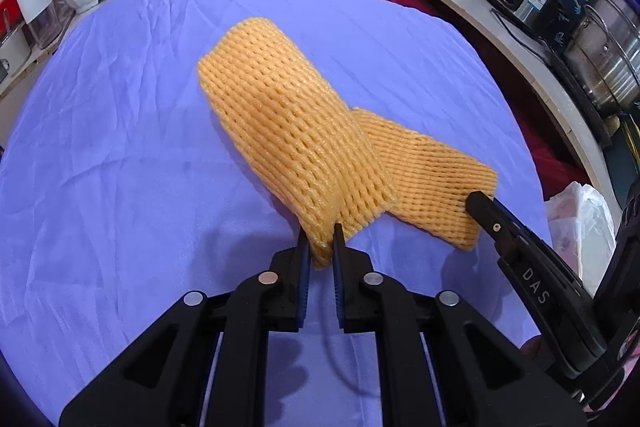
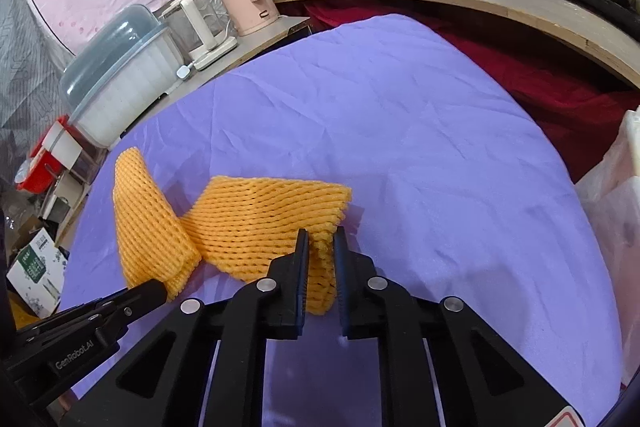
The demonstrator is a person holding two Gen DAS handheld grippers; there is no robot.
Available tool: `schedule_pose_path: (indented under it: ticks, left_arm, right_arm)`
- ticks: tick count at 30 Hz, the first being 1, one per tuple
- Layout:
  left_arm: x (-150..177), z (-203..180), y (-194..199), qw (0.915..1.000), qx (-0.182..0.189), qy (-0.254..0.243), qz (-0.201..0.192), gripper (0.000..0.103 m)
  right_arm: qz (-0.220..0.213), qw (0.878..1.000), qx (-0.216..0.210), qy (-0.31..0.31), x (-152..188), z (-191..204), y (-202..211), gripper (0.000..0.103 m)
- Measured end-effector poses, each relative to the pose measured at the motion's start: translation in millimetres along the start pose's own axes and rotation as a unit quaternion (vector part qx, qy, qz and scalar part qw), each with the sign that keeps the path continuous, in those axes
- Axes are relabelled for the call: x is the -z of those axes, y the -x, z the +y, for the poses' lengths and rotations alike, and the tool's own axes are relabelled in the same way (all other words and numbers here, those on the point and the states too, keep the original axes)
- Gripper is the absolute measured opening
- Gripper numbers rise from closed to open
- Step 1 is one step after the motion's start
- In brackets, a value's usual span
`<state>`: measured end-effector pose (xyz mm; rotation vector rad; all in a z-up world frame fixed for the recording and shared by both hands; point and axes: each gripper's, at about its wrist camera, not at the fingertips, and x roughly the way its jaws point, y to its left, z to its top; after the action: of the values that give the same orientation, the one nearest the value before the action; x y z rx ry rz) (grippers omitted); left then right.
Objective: Collect trash
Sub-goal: 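Grasp one end of the orange mesh sleeve with the right gripper while the left gripper grasps the other end, then lift the orange mesh sleeve with both grippers and carry it over the bin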
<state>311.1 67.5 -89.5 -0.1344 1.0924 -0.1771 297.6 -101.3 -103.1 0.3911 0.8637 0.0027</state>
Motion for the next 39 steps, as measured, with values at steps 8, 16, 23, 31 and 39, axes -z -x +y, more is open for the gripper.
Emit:
schedule_pose_path:
  ticks: [8,16,23,31,39]
  left_arm:
    - [12,-30,30,0.9994,0.017,-0.024,-0.017,0.010]
    - [32,-73,65,0.9966,0.033,-0.063,-0.041,0.010]
    - [51,-117,91,0.9917,0.048,-0.105,-0.057,0.010]
    - [75,-175,111,0.9827,0.069,-0.159,-0.066,0.010]
    - [102,-235,121,0.9691,0.095,-0.219,-0.065,0.010]
  right_arm:
    - [-0.044,0.999,0.006,-0.009,2,-10,57,0.010]
    - [-0.093,0.995,0.020,-0.027,5,-36,122,0.010]
    - [-0.134,0.989,0.034,-0.053,15,-70,178,0.010]
    - [-0.178,0.979,0.058,-0.086,27,-117,233,0.010]
    - [-0.213,0.963,0.093,-0.139,49,-175,279,0.010]
